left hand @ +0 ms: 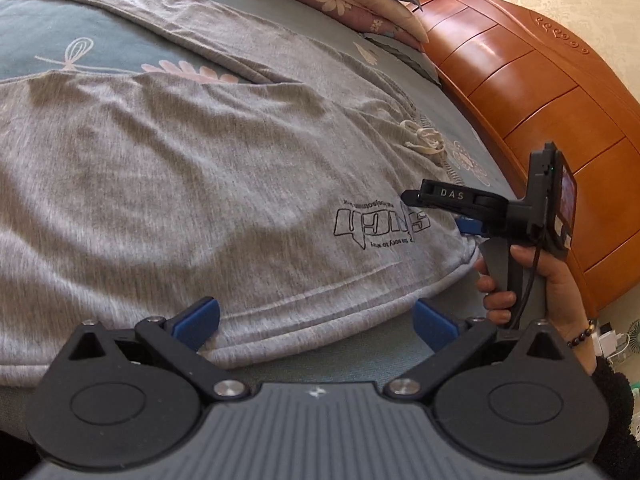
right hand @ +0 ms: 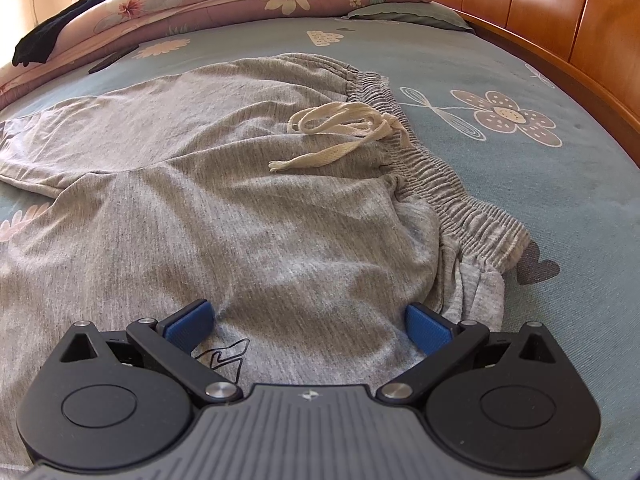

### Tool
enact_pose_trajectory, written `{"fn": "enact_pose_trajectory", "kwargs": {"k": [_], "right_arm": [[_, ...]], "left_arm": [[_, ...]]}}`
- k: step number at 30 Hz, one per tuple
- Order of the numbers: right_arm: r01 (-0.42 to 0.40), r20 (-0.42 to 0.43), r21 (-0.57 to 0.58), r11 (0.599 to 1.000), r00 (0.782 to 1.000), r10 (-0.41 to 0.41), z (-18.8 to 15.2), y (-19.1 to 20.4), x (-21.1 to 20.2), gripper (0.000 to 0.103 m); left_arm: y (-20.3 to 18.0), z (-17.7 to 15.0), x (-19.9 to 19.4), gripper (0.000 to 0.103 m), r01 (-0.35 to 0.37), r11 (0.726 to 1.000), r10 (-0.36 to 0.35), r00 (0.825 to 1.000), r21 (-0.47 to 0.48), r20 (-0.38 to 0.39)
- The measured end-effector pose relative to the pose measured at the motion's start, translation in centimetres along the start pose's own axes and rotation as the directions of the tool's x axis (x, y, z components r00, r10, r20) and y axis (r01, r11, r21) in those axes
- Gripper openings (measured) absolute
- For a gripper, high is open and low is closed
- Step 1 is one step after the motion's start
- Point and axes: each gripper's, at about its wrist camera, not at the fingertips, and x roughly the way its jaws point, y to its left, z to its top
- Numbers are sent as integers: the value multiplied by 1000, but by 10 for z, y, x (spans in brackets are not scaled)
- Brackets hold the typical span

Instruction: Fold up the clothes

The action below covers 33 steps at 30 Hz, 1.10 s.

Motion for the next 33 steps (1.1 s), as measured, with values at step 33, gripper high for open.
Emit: {"fn": "enact_pose_trajectory", "kwargs": {"k": [33], "right_arm": [[-62, 125, -155, 986, 989, 81, 2, 32, -48, 103]], "left_arm": [[94, 5, -64, 102, -84, 951, 102, 994, -299, 45]]}}
